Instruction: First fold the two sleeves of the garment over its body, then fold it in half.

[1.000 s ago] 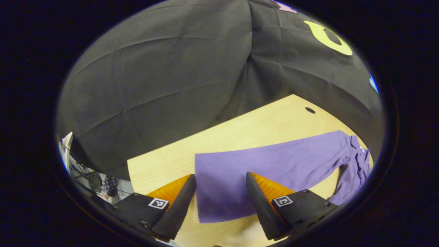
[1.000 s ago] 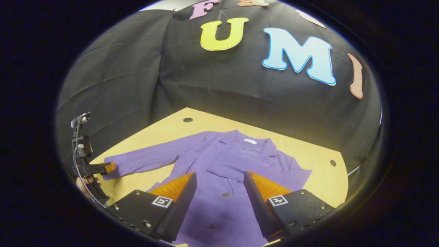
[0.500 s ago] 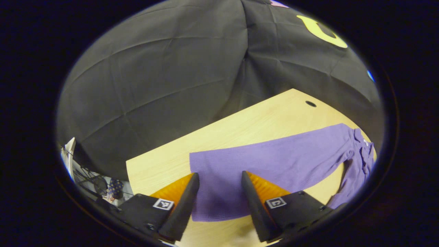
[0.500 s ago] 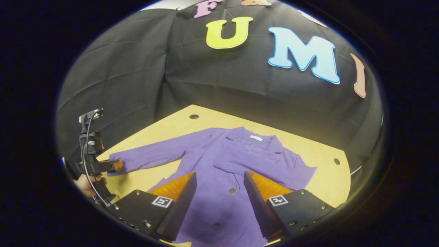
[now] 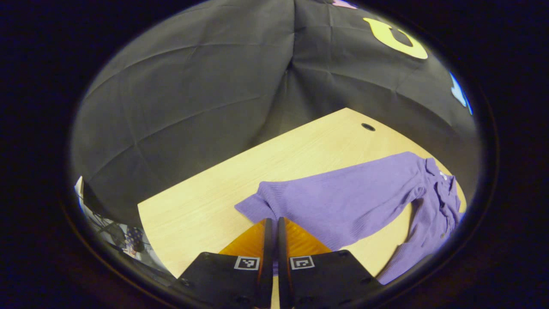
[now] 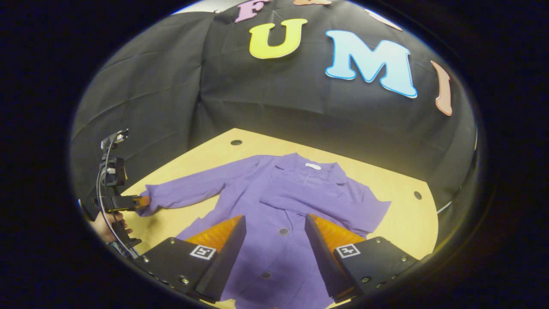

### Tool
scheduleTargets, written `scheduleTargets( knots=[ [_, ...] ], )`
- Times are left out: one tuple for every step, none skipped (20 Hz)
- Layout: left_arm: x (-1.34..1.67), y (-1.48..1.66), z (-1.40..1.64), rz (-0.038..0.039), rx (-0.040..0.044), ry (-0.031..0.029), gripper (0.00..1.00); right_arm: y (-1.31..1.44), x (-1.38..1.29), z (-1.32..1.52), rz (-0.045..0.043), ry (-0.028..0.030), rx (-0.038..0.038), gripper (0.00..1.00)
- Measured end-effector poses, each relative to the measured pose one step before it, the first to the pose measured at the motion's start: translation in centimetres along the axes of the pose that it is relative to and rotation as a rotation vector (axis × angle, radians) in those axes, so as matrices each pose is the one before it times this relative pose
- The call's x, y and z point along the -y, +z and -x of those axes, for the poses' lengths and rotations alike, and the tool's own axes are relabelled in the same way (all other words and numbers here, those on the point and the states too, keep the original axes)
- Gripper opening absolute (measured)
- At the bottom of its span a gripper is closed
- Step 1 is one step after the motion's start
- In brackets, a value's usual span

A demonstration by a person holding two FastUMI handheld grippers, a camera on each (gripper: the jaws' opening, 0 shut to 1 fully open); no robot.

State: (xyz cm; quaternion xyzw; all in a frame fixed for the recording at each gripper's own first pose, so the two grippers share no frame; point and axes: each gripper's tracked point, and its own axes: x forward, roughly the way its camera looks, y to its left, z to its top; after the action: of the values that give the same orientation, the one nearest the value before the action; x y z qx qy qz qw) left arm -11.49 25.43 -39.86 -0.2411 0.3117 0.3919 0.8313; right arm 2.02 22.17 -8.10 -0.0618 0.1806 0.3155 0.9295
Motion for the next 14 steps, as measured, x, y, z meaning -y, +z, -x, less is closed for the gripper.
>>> scheduleTargets(
  knots=[
    [0.309,-0.020,0.139,0.01299,-0.00518,-0.01137,0.12,-0.147,0.320,0.122,-0.00613,-0.00725,0.00032,0.84],
    [0.610,0.071,0.218,0.01798,-0.00418,-0.02111,0.12,-0.039,0.304,0.175,-0.00659,-0.00584,0.00060,0.86],
    [1.032,0.132,0.341,0.02092,-0.00141,-0.02345,0.12,-0.123,0.291,0.254,-0.00640,-0.00575,0.00098,0.86],
    [0.949,0.152,0.157,0.02432,-0.00180,-0.03012,0.12,-0.034,0.265,0.173,-0.00541,-0.00551,-0.00025,0.86],
    [0.960,0.281,0.083,0.02271,-0.00003,-0.03395,0.12,-0.152,0.320,0.047,-0.00538,-0.00530,0.00036,0.86],
    [0.945,0.415,0.181,0.02350,0.00388,-0.03526,0.12,-0.143,0.172,0.178,-0.00516,-0.00446,-0.00032,0.86],
    [0.754,0.500,0.198,0.01771,0.00579,-0.03122,0.12,-0.182,0.128,0.274,-0.00476,-0.00310,-0.00075,0.86],
    [0.538,0.700,0.304,0.00714,0.00731,-0.01724,0.12,-0.250,0.298,0.126,-0.00387,-0.00487,-0.00331,0.86],
    [0.361,0.736,0.204,0.00090,0.01252,-0.01596,0.12,-0.268,0.343,0.140,-0.00324,-0.00557,-0.00213,0.86],
    [0.519,0.777,0.212,-0.00530,0.01586,-0.01396,0.12,-0.195,0.318,0.155,-0.00388,-0.00715,-0.00324,0.86],
    [0.869,0.726,0.140,-0.00950,0.01484,-0.01510,0.12,-0.350,0.269,0.119,-0.00513,-0.00593,-0.00376,0.86],
    [0.737,0.615,0.145,-0.01056,0.01209,-0.01486,0.12,-0.242,0.305,0.116,-0.00664,-0.00653,-0.00332,0.86],
    [0.847,0.488,0.099,-0.00792,0.00740,-0.02019,0.12,-0.260,0.251,0.075,-0.00796,-0.00686,-0.00170,0.86],
    [1.079,0.361,0.113,-0.00693,0.00352,-0.02133,0.12,-0.143,0.294,0.029,-0.00919,-0.00692,-0.00207,0.86]
  ],
)
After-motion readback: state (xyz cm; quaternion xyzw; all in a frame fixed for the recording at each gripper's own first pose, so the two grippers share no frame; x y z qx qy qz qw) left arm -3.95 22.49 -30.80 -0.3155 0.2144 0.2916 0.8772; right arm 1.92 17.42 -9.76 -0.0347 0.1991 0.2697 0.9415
